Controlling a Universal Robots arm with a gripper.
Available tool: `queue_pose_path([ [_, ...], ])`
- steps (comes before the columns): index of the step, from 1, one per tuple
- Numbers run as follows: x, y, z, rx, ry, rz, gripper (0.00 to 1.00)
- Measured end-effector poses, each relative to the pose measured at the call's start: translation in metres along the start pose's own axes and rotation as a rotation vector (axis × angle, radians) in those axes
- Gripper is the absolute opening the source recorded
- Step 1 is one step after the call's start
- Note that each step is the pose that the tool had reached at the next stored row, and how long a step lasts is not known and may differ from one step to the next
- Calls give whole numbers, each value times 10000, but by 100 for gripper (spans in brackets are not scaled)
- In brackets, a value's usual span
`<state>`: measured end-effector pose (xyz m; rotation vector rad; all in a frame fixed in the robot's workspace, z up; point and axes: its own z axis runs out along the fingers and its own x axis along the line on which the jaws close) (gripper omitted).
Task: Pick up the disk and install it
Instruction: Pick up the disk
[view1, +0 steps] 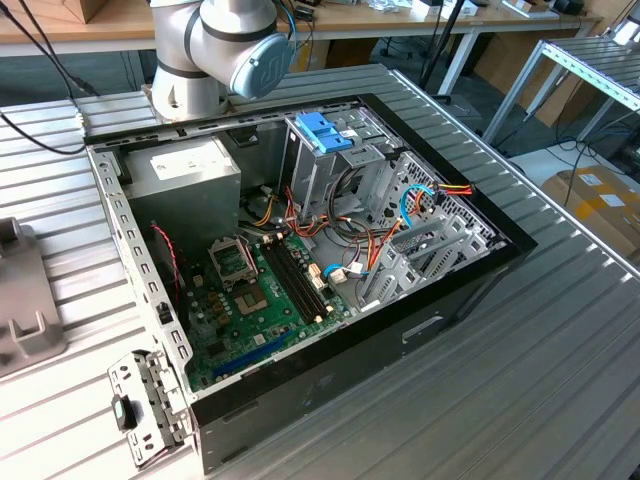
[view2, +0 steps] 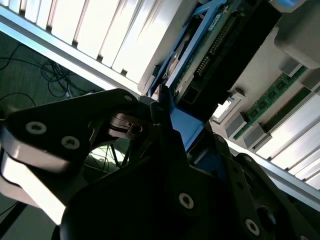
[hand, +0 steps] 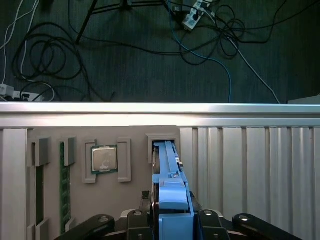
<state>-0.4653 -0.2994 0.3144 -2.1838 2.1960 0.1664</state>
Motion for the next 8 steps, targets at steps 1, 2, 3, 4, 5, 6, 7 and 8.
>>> queue_pose_path([
  [1, -1, 0, -7, 0, 0, 0, 37],
  [2, -1, 1, -13, 0, 0, 0, 37],
  [3, -2, 1, -19, 0, 0, 0, 37],
  [4, -3, 1, -28, 0, 0, 0, 37],
  [5, -3, 2, -33, 1, 0, 0, 37],
  [6, -5, 2, -43, 0, 0, 0, 37],
  [7, -5, 3, -49, 1, 0, 0, 37],
  [8, -7, 3, -64, 0, 0, 0, 37],
])
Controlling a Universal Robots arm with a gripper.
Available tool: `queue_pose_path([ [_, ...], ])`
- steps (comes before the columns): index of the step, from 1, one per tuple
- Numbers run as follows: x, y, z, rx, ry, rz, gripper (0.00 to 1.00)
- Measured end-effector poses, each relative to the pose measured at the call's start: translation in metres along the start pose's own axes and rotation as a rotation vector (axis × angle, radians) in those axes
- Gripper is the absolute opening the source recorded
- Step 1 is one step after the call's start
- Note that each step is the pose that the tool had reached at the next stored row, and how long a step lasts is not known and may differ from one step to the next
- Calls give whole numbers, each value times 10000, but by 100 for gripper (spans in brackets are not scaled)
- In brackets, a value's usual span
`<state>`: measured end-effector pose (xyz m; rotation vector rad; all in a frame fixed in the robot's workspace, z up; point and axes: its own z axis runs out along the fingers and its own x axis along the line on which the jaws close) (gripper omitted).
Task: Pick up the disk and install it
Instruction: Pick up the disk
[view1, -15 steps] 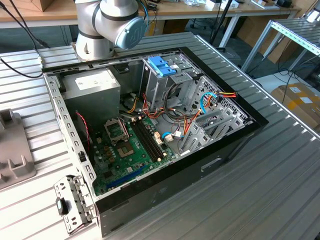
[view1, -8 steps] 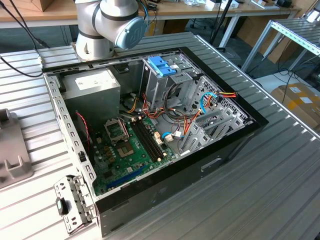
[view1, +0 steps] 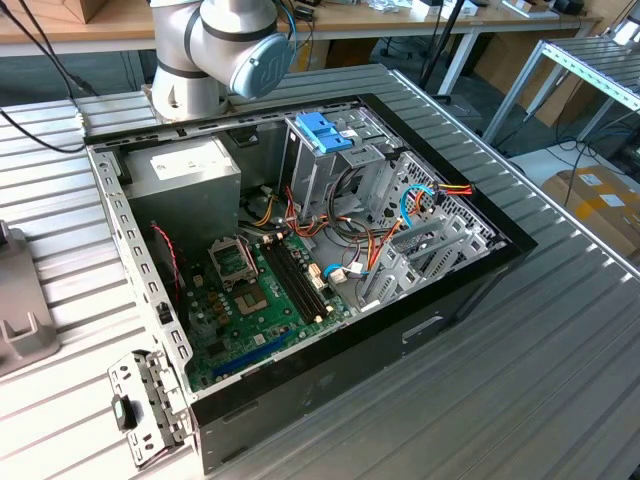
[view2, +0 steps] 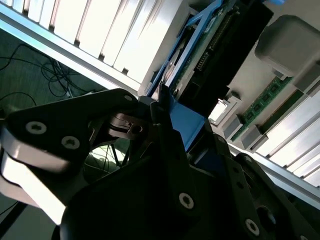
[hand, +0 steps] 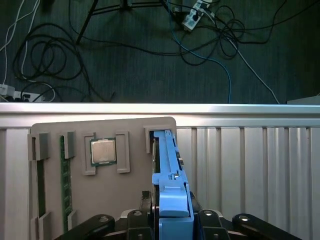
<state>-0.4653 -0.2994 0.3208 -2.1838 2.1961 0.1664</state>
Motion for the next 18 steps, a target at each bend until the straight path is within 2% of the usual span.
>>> queue_pose_path([
  [18, -17, 8, -169, 2, -1, -1, 37],
])
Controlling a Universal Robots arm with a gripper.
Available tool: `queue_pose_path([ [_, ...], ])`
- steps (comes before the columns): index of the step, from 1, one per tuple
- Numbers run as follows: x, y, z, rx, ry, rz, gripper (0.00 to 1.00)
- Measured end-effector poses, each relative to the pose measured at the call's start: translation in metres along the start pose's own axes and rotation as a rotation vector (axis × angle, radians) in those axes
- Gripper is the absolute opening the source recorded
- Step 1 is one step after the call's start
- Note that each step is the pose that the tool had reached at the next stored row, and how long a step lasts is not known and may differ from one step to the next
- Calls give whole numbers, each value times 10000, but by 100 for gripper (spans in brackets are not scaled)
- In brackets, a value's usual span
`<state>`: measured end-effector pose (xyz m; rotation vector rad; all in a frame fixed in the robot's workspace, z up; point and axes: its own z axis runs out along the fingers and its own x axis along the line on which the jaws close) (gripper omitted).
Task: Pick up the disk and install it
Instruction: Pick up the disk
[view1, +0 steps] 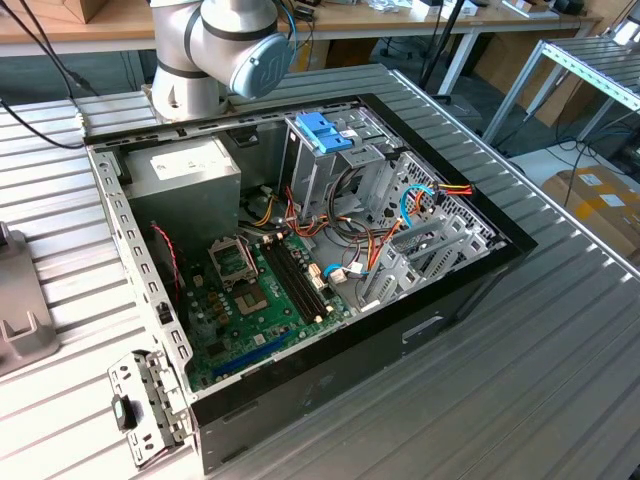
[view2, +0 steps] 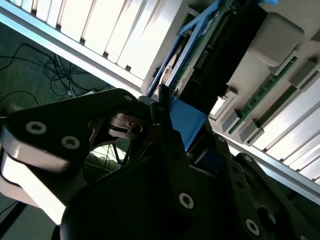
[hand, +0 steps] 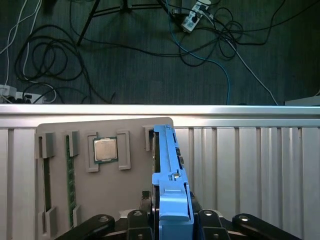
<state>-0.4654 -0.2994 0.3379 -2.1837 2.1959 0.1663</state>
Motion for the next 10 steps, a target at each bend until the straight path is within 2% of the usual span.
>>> queue_pose_path([
  [10, -7, 3, -68, 0, 0, 0, 37],
])
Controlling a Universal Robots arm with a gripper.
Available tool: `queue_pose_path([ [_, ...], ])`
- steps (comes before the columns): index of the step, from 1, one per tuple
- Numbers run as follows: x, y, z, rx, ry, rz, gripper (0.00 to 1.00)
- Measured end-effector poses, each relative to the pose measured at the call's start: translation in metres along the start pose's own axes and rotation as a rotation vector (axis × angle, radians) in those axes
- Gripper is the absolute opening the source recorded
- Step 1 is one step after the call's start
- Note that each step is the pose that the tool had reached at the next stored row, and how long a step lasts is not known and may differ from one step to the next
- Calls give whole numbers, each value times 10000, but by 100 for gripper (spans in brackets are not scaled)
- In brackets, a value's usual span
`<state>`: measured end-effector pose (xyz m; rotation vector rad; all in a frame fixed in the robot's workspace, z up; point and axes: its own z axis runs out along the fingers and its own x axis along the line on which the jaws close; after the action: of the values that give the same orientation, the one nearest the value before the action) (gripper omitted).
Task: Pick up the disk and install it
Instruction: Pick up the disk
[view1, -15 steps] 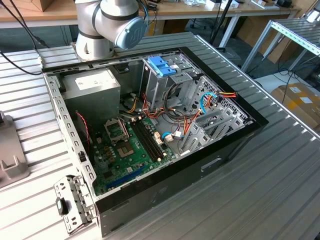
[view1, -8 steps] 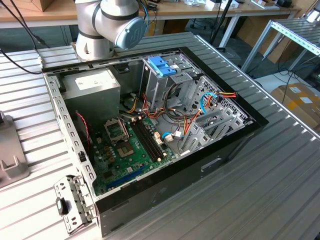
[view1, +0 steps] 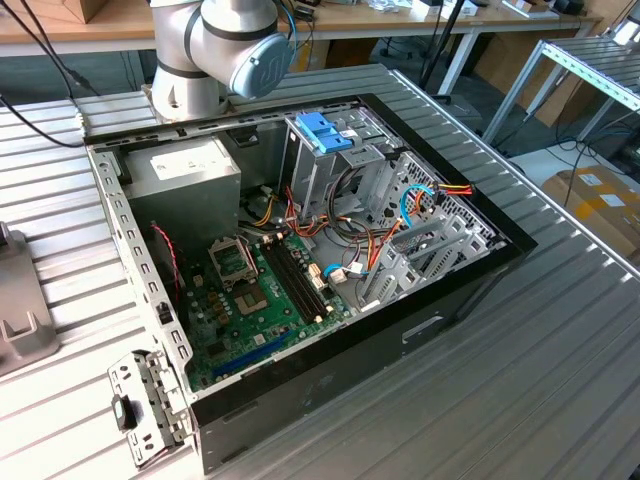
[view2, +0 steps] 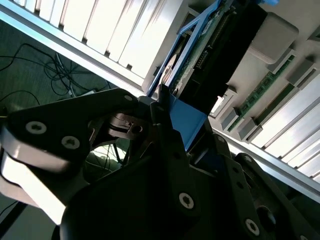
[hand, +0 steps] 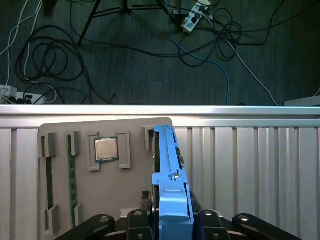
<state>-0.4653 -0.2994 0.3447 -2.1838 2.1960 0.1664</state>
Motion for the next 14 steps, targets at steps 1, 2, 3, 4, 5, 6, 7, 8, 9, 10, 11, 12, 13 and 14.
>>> queue_pose_path([
  [1, 0, 0, -5, 0, 0, 0, 37],
  [2, -1, 1, -10, -1, 1, 0, 37],
  [3, -1, 1, -13, 0, 1, 0, 37],
  [4, -2, 1, -19, 0, 0, 0, 37],
  [5, -2, 1, -22, 0, 0, 0, 37],
  [6, -3, 1, -25, 0, -1, 0, 37],
  [7, -3, 2, -29, -2, -1, 0, 37],
  [8, -4, 2, -36, -1, -1, 0, 37],
  [9, -4, 2, -40, -1, -1, 0, 37],
  [10, -5, 3, -44, 0, -1, 0, 37],
  [11, -5, 3, -51, 0, -2, 0, 37],
  [12, -6, 3, -56, 0, -3, 0, 37],
  [13, -6, 3, -62, 0, -5, 0, 37],
  [14, -7, 4, -70, -1, -8, -1, 37],
])
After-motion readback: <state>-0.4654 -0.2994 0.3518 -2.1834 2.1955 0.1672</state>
